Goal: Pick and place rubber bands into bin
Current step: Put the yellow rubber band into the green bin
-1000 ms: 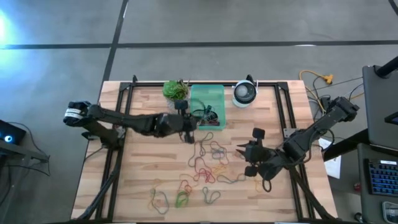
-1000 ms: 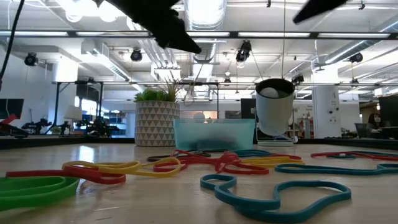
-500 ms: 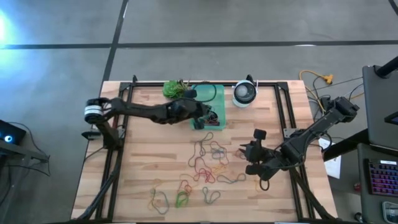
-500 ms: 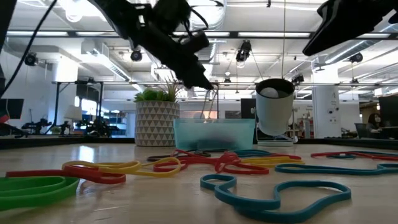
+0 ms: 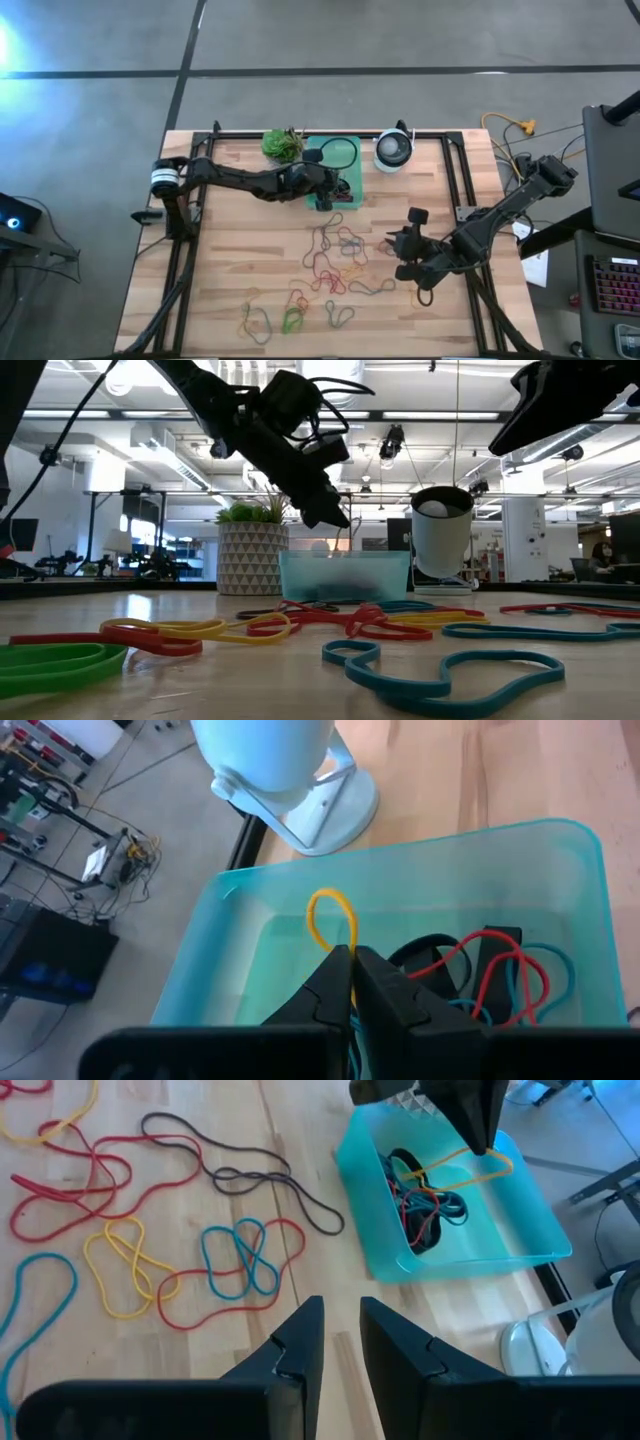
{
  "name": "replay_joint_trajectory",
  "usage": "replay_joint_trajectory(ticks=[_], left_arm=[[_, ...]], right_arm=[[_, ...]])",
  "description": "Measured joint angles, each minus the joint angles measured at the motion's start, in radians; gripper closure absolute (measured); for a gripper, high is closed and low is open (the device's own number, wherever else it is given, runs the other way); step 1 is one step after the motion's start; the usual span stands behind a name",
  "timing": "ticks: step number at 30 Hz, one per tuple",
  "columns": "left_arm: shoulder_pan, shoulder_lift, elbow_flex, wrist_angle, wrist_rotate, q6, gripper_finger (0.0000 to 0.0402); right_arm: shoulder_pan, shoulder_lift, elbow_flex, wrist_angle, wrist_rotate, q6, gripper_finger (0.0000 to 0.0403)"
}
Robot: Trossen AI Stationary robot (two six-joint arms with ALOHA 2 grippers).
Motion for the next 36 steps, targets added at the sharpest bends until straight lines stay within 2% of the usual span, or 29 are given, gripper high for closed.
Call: replay_joint_trajectory(ticks=[10,20,23,30,33,36], left_arm=[[-0.007,-0.002,0.000,-0.001,-0.003,-0.079,0.0398],[-0.020,-0.003,-0.002,-0.017,-0.005,-0.081,0.0343],[-0.050,-0.022,0.001,-0.103,-0.004,-0.082,0.0341],[-0.140,-0.123,0.003,-0.382,0.006,-0.179,0.0340],[-0.187,-0.173,-0.002,-0.479,0.054,-0.212,0.0340],[-0.232,-0.220,-0.009,-0.592,0.149,-0.257,0.0340]], right_arm=[[0.000,0.000,-0.009,0.001,0.000,0.000,0.0339],[0.000,0.000,-0.009,0.002,-0.002,0.029,0.0339],[0.000,0.000,-0.014,0.003,-0.040,0.073,0.0339],[0.000,0.008,-0.053,-0.001,-0.283,0.141,0.0339],[0.000,0.008,-0.058,0.003,-0.331,0.144,0.0339],[0.000,0.007,-0.058,0.007,-0.325,0.156,0.0339]])
